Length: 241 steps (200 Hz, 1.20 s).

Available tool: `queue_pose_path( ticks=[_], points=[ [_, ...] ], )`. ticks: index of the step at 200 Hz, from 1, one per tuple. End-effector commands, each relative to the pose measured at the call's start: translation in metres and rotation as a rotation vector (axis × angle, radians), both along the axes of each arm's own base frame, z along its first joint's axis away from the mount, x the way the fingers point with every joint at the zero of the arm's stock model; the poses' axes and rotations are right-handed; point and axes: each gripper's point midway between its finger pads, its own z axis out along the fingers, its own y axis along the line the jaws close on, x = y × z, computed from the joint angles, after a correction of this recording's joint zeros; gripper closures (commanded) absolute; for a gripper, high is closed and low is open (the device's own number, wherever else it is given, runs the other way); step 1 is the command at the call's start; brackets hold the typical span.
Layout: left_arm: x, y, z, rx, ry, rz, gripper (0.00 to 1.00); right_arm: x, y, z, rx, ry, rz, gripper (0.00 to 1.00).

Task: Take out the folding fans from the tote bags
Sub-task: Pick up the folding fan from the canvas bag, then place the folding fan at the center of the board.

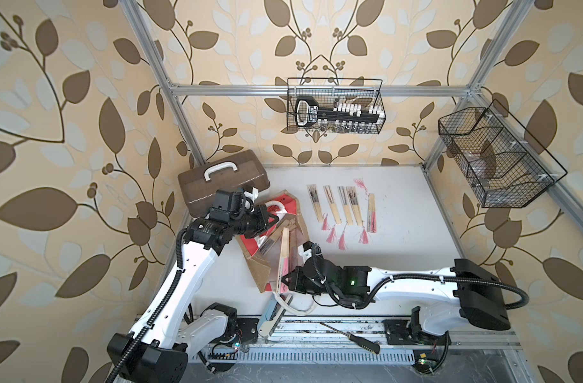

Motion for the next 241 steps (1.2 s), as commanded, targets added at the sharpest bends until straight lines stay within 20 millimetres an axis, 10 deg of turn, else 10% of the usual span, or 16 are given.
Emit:
queue_pose_path(
  ticks=[1,65,123,170,241],
  points=[
    [0.000,0.006,0.006,0.019,-0.045,0.012,1.00,-0.021,-0.014,0.019,-0.064,-0.099,0.125,0.96],
    [0.002,0.006,0.001,0.015,-0.045,0.015,1.00,-0.081,-0.065,0.060,-0.068,-0.188,0.422,0.95],
    [-0.001,0.011,-0.002,0.034,-0.058,0.030,1.00,-0.078,-0.125,0.128,0.025,-0.369,0.385,0.95],
    [-0.002,0.013,-0.004,0.050,-0.060,0.030,1.00,-0.013,-0.172,0.135,-0.126,-0.381,0.146,0.93],
    [0.000,0.014,-0.004,0.058,-0.063,0.025,1.00,0.122,-0.222,0.070,-0.276,-0.162,-0.085,0.92]
  ],
)
